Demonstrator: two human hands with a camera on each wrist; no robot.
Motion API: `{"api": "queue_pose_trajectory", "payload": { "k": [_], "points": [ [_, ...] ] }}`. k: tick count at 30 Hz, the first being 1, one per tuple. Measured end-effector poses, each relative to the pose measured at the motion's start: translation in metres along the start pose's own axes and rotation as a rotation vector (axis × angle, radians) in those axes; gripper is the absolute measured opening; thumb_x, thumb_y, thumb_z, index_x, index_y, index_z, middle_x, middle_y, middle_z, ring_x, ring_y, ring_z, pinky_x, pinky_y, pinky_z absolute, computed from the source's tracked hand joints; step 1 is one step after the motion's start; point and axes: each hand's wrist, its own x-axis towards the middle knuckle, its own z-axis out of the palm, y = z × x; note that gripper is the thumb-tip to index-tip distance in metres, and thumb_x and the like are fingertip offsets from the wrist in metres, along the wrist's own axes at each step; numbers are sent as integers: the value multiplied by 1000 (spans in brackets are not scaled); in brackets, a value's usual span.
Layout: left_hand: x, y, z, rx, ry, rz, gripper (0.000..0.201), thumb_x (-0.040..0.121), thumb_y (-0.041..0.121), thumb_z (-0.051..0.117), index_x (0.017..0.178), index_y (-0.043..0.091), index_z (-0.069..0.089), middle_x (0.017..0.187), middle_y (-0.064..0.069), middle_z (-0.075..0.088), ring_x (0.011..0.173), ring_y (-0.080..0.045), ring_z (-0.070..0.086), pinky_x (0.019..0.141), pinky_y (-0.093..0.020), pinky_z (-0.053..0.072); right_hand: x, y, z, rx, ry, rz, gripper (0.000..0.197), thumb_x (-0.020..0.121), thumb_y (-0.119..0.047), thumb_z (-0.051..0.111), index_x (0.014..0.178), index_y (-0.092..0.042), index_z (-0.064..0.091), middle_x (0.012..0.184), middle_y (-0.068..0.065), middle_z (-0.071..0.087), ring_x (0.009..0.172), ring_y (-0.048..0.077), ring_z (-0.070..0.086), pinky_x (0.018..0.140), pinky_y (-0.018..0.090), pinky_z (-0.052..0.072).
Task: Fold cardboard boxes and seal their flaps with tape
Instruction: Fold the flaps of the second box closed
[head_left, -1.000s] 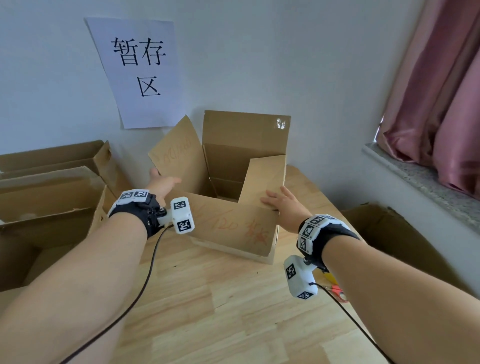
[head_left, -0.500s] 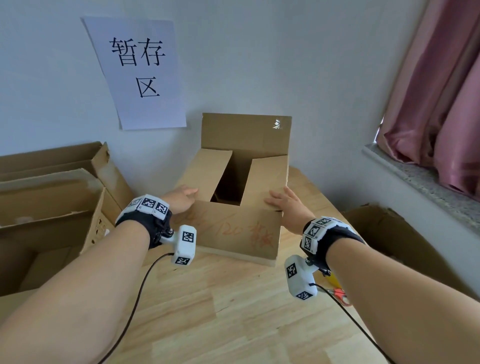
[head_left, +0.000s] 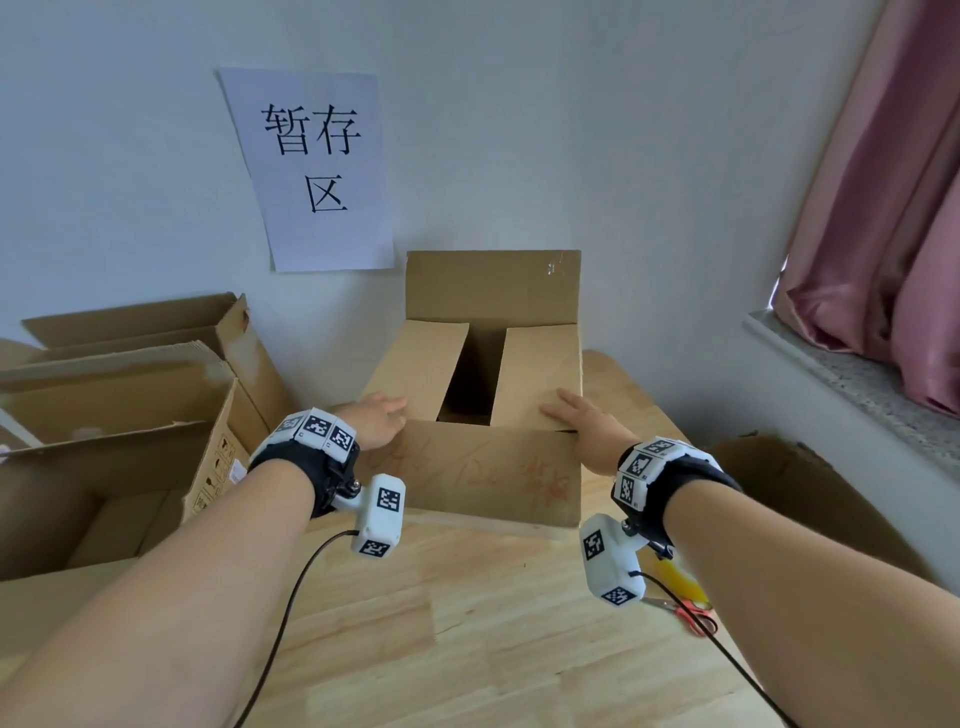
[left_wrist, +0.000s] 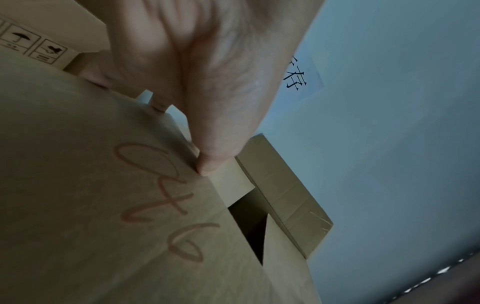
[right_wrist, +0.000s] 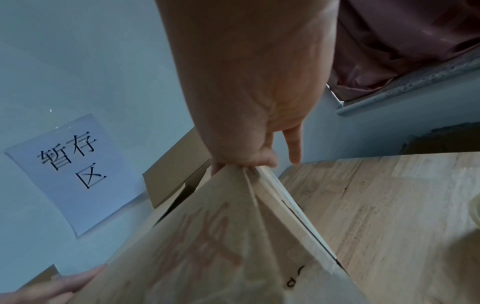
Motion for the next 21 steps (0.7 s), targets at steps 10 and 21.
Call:
{"api": "queue_pose_trajectory", "payload": {
  "k": [10,21],
  "points": [
    [-22,-4,7,-69,-32,-11,61,102,32,37,153,25,4,159,1,-10,147,-20,-1,119,-36,4,-34,6,-6,299,7,82,73,89,7,28,145,-40,24,139,12,45,94,24,63,69,31,56],
    [-45,-14,20,-358,51,27,64,97,1,38,151,28,17,159,12,0,146,-20,7,102,-36,38,-40,-9,-1,526,17,198,52,99,-23,39,147,-34,23,112,11,58,96,30,63,83,44,56]
  ]
}}
